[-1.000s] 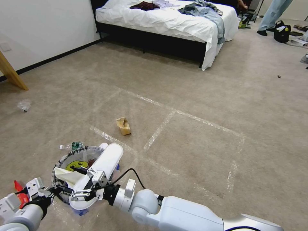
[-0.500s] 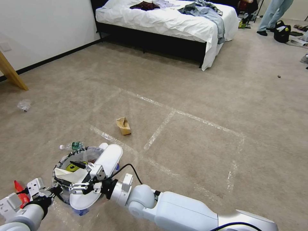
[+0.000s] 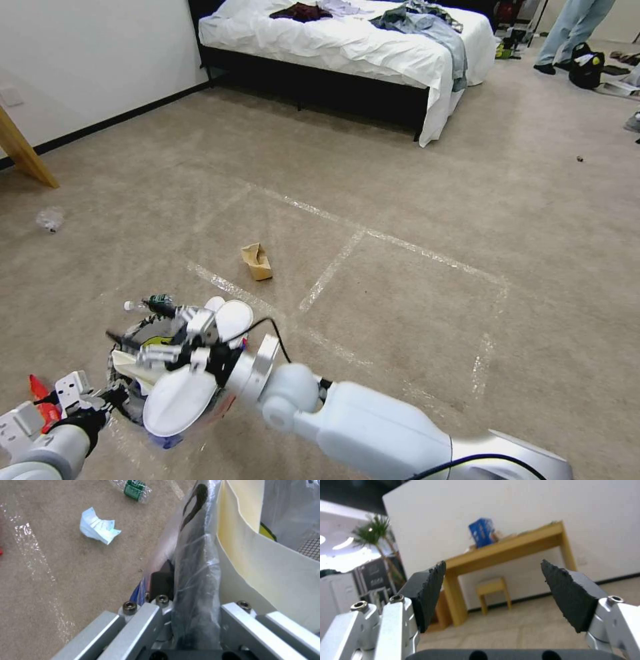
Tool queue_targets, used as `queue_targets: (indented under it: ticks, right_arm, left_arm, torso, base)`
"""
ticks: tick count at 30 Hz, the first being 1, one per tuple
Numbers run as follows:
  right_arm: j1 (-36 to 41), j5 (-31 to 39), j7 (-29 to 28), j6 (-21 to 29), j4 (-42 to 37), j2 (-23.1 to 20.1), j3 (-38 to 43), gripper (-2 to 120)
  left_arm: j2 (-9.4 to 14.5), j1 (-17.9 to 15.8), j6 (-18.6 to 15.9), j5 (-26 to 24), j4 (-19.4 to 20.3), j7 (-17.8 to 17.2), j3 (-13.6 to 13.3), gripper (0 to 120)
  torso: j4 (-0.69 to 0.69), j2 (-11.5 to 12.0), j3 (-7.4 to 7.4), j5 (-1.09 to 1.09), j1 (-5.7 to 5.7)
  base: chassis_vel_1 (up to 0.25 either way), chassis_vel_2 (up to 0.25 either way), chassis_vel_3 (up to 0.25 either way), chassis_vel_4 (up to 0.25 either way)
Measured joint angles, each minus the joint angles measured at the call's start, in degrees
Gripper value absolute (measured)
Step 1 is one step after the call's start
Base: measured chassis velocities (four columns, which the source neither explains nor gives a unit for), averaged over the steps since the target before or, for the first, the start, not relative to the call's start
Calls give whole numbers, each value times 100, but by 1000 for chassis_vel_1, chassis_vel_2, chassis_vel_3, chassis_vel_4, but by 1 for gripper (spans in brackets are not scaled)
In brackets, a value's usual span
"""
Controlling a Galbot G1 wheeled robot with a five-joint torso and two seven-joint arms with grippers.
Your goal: Pick up the trash bin and place the garbage on the floor into it.
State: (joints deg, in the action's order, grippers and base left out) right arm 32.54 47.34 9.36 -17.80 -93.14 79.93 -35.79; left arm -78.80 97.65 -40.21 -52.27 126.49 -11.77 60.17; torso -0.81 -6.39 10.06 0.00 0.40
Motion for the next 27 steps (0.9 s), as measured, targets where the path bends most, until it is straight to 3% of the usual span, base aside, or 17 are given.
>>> queue_targets:
  ticks: [4,14,17,18,22,24,27]
  right_arm:
    - [-89,110,-50,90,-226,-87,332,77]
    - [-27,205,-599,530,-1038,-638,2007,98]
    - [1,205,-615,549,-1076,-695,2145,99]
    - [153,128,-626,594,-1188,-953,2650,100]
    - [375,-23,-678,653,-1309,-1304,3148,100]
    - [874,-623,-1142,730,-1523,-1866,3787,100]
    - [1371,-1139,-1566,752,-1634,-2043,4273,100]
  left_arm:
    - [12,13,0,0,-23,0,12,1]
    - [94,45,0,-45,-21,-16,94,1]
    - [96,48,0,-45,-18,-17,96,1]
    - [102,64,0,-47,-1,-17,100,1]
    - [106,75,0,-48,25,-16,103,1]
    - [110,107,9,-48,55,-15,128,1]
    - [126,139,38,-45,69,-8,172,1]
  torso:
    - [0,0,0,0,0]
    - [0,0,0,1,0]
    - [0,0,0,1,0]
    - [0,0,0,3,0]
    - [0,0,0,3,0]
    - [-3,0,0,2,0]
    - [-1,0,0,3,0]
  base:
    - [0,0,0,0]
    - [0,0,0,0]
    - [0,0,0,0]
    - [0,0,0,0]
    - [0,0,0,0]
    - [0,0,0,0]
    - [0,0,0,0]
